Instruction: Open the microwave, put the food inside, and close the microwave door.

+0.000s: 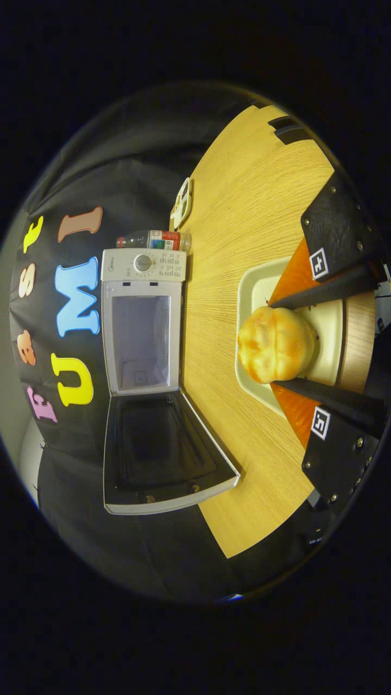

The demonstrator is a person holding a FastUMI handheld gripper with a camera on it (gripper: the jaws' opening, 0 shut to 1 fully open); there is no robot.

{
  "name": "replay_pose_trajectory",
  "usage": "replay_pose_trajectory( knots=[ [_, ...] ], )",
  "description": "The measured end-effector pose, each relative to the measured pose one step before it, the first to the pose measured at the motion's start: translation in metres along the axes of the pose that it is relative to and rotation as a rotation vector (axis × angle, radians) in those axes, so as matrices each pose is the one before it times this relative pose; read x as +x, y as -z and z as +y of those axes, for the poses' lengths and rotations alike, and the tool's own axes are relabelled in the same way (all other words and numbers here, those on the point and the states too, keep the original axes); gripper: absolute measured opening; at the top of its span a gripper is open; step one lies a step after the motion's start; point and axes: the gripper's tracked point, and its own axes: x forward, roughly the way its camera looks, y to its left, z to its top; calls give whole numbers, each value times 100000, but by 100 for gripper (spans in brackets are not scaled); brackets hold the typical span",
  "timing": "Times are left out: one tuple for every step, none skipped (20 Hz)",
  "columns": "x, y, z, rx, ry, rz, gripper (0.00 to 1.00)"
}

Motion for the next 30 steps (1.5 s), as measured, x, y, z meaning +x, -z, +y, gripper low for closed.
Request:
replay_pose_trajectory(
  knots=[
    [-60,-662,230,143,-2069,-1416,70],
    [-21,-961,181,392,-1716,-1496,70],
    [76,-929,151,579,-2152,-1051,70],
    [201,-939,327,1233,-3354,-386,70],
    [257,-714,513,2338,-4254,95,70],
    [361,-606,306,2511,-3516,509,70],
    [170,-524,-93,1710,-1530,548,70],
    [224,-640,-261,1046,-427,30,70],
    [316,-638,-74,992,-767,-414,70],
    [426,-667,-117,1028,-914,-331,70],
    [437,-632,-208,817,-244,-353,70],
    [431,-736,-38,478,-935,-370,70],
    [570,-651,34,689,-1183,-155,70],
    [619,-693,66,1329,-1442,420,70],
    [551,-494,215,1588,-2040,1044,70],
    [663,-589,202,1340,-1807,1059,70],
    [551,-748,-45,905,-730,459,70],
    [619,-844,-236,-270,274,-360,70],
    [655,-850,-380,-853,1006,-824,70],
    [700,-832,-323,-1103,700,-566,70],
    [947,-434,-271,-1079,616,509,70],
    [824,-639,-157,-329,31,430,70],
    [975,-636,-10,-171,-574,96,70],
    [939,-707,-104,-335,-613,237,70],
    [875,-572,-213,-1082,199,-188,70],
    [973,-526,-231,-1093,430,-39,70],
    [883,-305,-216,-253,282,143,70],
    [963,-265,-152,925,-382,359,70],
    [981,-162,-116,1421,-230,358,70],
    [999,-179,-232,1304,254,517,70]
  ],
)
